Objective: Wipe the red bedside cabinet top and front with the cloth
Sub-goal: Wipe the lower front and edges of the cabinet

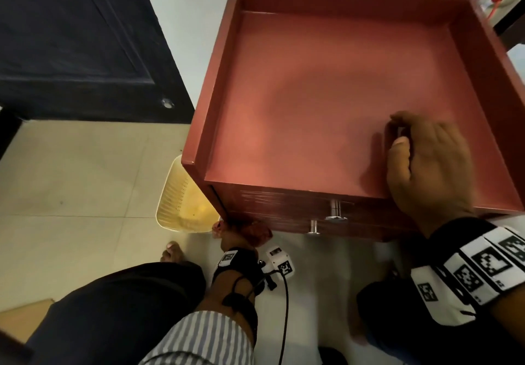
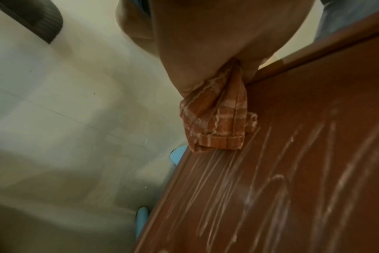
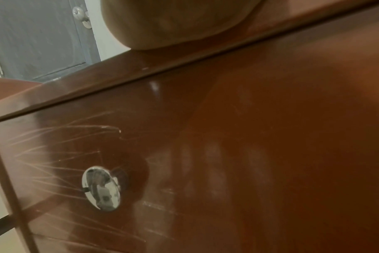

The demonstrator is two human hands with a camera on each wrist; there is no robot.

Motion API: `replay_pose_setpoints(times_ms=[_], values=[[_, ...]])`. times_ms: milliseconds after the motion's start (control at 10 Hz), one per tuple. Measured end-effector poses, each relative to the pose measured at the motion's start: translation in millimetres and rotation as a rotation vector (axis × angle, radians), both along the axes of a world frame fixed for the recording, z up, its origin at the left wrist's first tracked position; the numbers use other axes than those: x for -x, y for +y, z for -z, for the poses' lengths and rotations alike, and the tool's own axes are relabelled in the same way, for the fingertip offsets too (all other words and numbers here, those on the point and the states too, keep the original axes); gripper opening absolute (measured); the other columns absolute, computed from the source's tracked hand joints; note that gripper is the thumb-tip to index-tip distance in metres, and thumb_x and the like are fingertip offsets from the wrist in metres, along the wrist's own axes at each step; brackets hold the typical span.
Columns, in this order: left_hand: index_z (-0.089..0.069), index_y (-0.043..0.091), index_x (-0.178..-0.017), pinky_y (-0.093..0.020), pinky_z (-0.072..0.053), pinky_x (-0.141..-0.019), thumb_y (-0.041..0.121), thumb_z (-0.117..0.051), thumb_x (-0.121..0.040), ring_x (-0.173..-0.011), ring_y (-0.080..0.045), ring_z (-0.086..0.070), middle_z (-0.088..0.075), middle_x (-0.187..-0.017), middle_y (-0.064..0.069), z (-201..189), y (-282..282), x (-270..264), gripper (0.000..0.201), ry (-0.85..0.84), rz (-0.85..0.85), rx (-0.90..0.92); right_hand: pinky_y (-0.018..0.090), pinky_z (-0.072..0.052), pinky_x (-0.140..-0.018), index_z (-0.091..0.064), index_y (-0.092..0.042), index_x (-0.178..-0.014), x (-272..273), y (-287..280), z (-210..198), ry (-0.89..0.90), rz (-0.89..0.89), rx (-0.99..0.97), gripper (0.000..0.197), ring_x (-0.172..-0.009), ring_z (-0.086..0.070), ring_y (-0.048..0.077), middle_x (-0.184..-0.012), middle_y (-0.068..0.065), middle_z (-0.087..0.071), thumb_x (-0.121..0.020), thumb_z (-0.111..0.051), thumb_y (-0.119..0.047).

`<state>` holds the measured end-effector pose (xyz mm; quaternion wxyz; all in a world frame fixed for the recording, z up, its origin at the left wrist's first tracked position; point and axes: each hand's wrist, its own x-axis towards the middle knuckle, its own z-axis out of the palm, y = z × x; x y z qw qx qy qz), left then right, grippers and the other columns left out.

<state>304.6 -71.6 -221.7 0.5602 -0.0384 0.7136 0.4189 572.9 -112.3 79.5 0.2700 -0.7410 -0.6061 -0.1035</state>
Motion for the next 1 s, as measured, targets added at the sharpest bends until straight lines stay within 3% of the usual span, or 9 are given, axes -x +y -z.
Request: replay_pose_setpoints(times_ms=[100, 200, 400, 500, 600, 700, 800, 900, 1000], values=[[-0.059, 0.036, -0.108, -0.056, -0.056, -0.092, 0.059, -0.04, -0.084, -0.091, -0.029, -0.065, -0.065, -0.118, -0.008, 68, -13, -30, 0.038, -0.176, 0.087, 0.058, 0.046, -0.041, -0.098, -0.061, -0.006, -0.128, 2, 0, 0, -0.001, 0.01, 0.003, 0.044, -0.104, -0.055, 0.035, -0.112, 0.016, -0.068, -0.093, -0.041, -0.024], [-0.06, 0.022, -0.085, -0.035, -0.052, -0.062, 0.041, -0.044, -0.091, -0.059, -0.021, -0.056, -0.058, -0.09, -0.013, -18, -26, -40, 0.026, -0.32, 0.22, -0.043, 0.046, -0.041, -0.097, -0.061, -0.006, -0.127, 3, 0, -1, -0.004, 0.017, -0.002, 0.044, -0.103, -0.055, 0.035, -0.111, 0.016, -0.068, -0.092, -0.041, -0.025], [-0.054, 0.016, -0.086, -0.03, -0.055, -0.05, 0.038, -0.04, -0.103, -0.036, -0.015, -0.05, -0.058, -0.061, -0.004, -90, -35, -59, 0.032, -0.493, 0.123, -0.142, 0.045, -0.04, -0.095, -0.061, -0.006, -0.126, 3, -1, -3, -0.005, 0.021, 0.005, 0.045, -0.101, -0.056, 0.036, -0.11, 0.017, -0.068, -0.091, -0.041, -0.024], [-0.062, 0.031, -0.137, -0.047, -0.04, -0.104, 0.062, -0.042, -0.089, -0.08, -0.019, -0.063, -0.066, -0.127, 0.008, -42, -15, -38, 0.061, -0.366, 0.062, -0.16, 0.045, -0.04, -0.096, -0.061, -0.006, -0.127, 3, -1, -1, -0.014, 0.026, 0.011, 0.045, -0.102, -0.056, 0.036, -0.11, 0.016, -0.068, -0.091, -0.04, -0.025], [-0.05, 0.02, -0.15, -0.063, -0.046, -0.099, 0.053, -0.04, -0.089, -0.081, -0.028, -0.059, -0.07, -0.109, -0.008, -33, -5, -10, 0.071, -0.35, -0.023, -0.111, 0.044, -0.039, -0.098, -0.06, -0.007, -0.128, 3, -1, 0, -0.004, 0.029, 0.011, 0.045, -0.104, -0.055, 0.035, -0.111, 0.014, -0.068, -0.091, -0.041, -0.024], [-0.043, -0.002, -0.145, -0.063, -0.056, -0.067, 0.052, -0.022, -0.104, -0.065, -0.044, -0.063, -0.062, -0.107, -0.044, -68, -4, -10, 0.07, -0.332, 0.006, -0.079, 0.045, -0.038, -0.101, -0.06, -0.008, -0.129, 4, -1, -2, 0.006, 0.024, 0.005, 0.045, -0.106, -0.055, 0.034, -0.113, 0.013, -0.068, -0.091, -0.042, -0.023], [-0.042, 0.004, -0.147, -0.069, -0.049, -0.091, 0.064, -0.017, -0.101, -0.086, -0.05, -0.065, -0.063, -0.102, -0.046, -85, -7, -17, 0.08, -0.37, -0.024, -0.036, 0.046, -0.039, -0.102, -0.059, -0.009, -0.13, 3, -2, -2, 0.008, 0.036, 0.018, 0.047, -0.106, -0.056, 0.034, -0.111, 0.012, -0.069, -0.091, -0.04, -0.026], [-0.052, 0.007, -0.144, -0.076, -0.034, -0.105, 0.054, -0.026, -0.101, -0.128, -0.059, -0.051, -0.052, -0.143, -0.034, -104, -5, -22, 0.069, -0.354, -0.031, 0.012, 0.047, -0.04, -0.102, -0.059, -0.009, -0.131, 4, 0, 1, 0.007, 0.04, 0.036, 0.047, -0.106, -0.056, 0.034, -0.111, 0.011, -0.07, -0.091, -0.039, -0.026], [-0.058, -0.005, -0.128, -0.057, -0.053, -0.096, 0.032, -0.029, -0.105, -0.112, -0.05, -0.063, -0.062, -0.124, -0.038, -141, -7, -23, 0.053, -0.273, -0.016, -0.115, 0.048, -0.041, -0.102, -0.057, -0.01, -0.131, 5, -2, -2, 0.03, 0.027, 0.013, 0.047, -0.106, -0.057, 0.034, -0.111, 0.01, -0.07, -0.09, -0.041, -0.025]])
